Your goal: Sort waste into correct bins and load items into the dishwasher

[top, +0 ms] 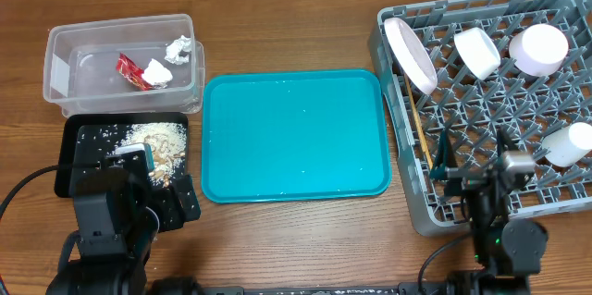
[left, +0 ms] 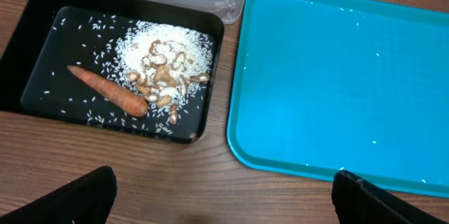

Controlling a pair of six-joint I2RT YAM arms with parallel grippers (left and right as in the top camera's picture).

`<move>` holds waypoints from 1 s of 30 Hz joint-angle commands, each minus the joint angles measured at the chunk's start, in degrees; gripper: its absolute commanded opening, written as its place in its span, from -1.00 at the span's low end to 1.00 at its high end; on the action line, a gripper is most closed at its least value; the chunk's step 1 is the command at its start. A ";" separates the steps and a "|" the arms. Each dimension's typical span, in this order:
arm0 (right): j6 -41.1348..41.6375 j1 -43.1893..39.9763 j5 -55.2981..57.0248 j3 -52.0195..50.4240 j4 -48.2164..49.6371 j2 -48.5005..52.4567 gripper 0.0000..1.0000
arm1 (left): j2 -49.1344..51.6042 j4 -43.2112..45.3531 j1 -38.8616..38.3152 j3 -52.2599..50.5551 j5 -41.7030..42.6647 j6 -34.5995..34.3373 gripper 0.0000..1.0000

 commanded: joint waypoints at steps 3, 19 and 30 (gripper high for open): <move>-0.48 -0.44 -1.62 -7.06 1.44 -7.54 1.00 | -0.33 0.09 0.24 -0.24 -0.57 -0.83 1.00; -1.49 -1.40 -3.04 -8.76 -5.86 -10.03 1.00 | -0.33 0.09 0.24 -0.24 -0.57 -0.83 0.99; -1.49 -1.40 -3.04 -8.76 -5.86 -10.03 1.00 | -0.33 0.09 0.24 -0.24 -0.57 -0.83 1.00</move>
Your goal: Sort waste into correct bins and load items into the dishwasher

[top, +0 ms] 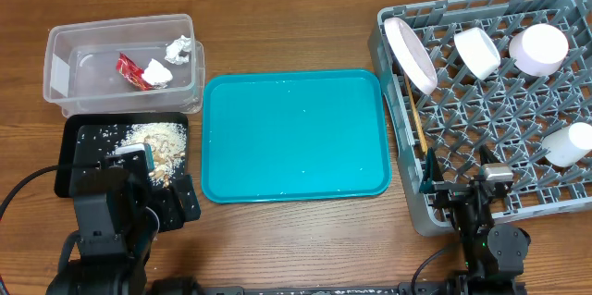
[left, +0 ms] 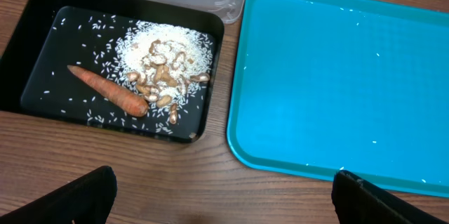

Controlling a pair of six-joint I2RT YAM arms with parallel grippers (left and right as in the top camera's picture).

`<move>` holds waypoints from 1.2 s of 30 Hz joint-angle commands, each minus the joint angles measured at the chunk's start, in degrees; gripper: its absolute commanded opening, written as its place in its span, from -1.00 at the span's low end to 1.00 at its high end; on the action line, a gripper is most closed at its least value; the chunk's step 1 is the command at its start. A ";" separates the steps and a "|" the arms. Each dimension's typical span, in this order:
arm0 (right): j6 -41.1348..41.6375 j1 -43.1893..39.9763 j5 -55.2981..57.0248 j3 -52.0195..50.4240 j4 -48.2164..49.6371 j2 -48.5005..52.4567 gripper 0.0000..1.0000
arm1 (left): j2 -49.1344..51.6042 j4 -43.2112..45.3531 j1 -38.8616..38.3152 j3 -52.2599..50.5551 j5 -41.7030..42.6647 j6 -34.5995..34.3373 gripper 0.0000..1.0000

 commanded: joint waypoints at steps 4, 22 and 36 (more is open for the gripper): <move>-0.24 -0.39 -0.52 -0.55 0.35 -0.70 1.00 | -0.33 0.09 0.24 -0.22 -0.57 -0.83 0.99; -0.24 -0.39 -0.52 -0.55 0.35 -0.70 1.00 | -0.83 -0.11 0.24 -0.92 0.44 -1.25 0.99; -0.24 -0.39 -0.52 -0.55 0.35 -0.70 1.00 | -25.27 41.20 -5.51 -36.11 -2.64 0.00 1.00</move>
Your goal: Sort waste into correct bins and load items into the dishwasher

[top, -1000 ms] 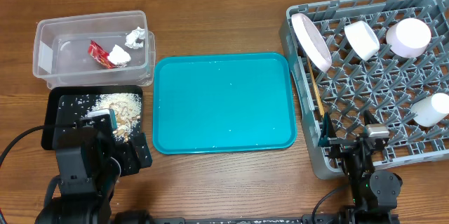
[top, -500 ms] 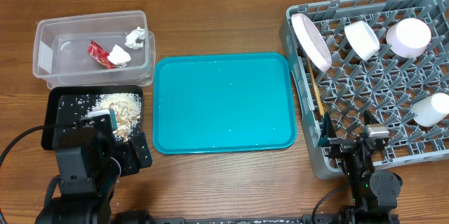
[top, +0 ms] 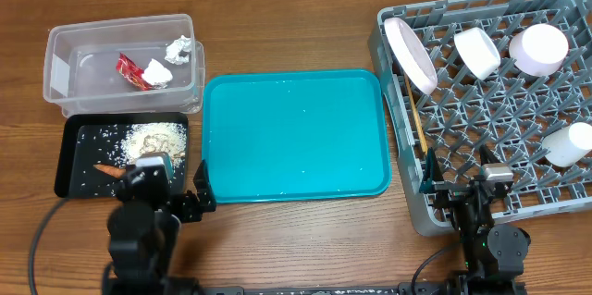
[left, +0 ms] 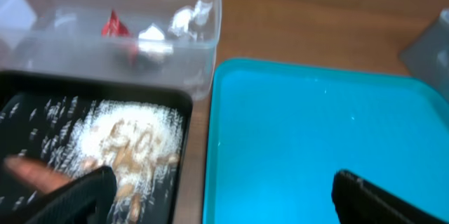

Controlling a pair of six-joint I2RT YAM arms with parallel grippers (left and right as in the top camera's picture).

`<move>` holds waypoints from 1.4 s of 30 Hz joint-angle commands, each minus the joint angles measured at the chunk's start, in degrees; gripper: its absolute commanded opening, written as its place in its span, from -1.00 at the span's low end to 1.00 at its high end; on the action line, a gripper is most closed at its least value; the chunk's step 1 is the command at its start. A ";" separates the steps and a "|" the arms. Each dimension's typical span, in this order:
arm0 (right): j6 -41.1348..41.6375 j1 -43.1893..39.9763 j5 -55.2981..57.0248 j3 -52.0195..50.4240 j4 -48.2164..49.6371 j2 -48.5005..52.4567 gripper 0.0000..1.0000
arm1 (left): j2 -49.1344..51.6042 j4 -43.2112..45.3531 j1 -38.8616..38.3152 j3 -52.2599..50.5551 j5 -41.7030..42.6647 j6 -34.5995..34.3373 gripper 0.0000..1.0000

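My left gripper (top: 174,201) (left: 224,203) hangs open and empty near the front table edge, over the gap between the black tray (top: 79,152) (left: 28,112) and the teal tray (top: 296,133) (left: 316,147). The black tray holds rice, peanuts and a carrot (top: 109,170). Behind it, a clear bin (top: 60,73) (left: 70,41) holds a red wrapper and crumpled paper. My right gripper (top: 462,184) sits over the near left corner of the grey dish rack (top: 481,101); its fingers look spread and empty.
The rack carries a pink plate (top: 412,55), a white bowl (top: 476,52), a lilac cup (top: 539,48), another white cup (top: 569,142) and chopsticks (top: 416,124). Only a few stray rice grains lie on the teal tray. The left wrist view is blurred.
My left arm has shifted right and nearer the front edge. Its wrist view, which looked down on the black tray, now takes in the clear bin and teal tray. The right arm is unchanged.
At first my right gripper reached further over the rack's near rows and my left gripper hung open over the black tray's front edge. Then the right gripper was back at the rack's near corner. Now the left gripper stands between the two trays.
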 commanded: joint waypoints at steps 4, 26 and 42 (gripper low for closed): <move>-0.24 -0.39 -0.55 -0.55 0.33 -0.63 1.00 | -12.74 18.95 -0.46 -15.28 -4.39 0.50 1.00; -0.24 -0.39 -0.55 -0.55 0.33 -0.63 1.00 | -17.29 26.14 -0.35 -24.79 1.90 10.12 1.00; -0.24 -0.39 -0.55 -0.55 0.33 -0.63 1.00 | -17.29 26.14 -0.35 -24.79 1.90 10.12 0.99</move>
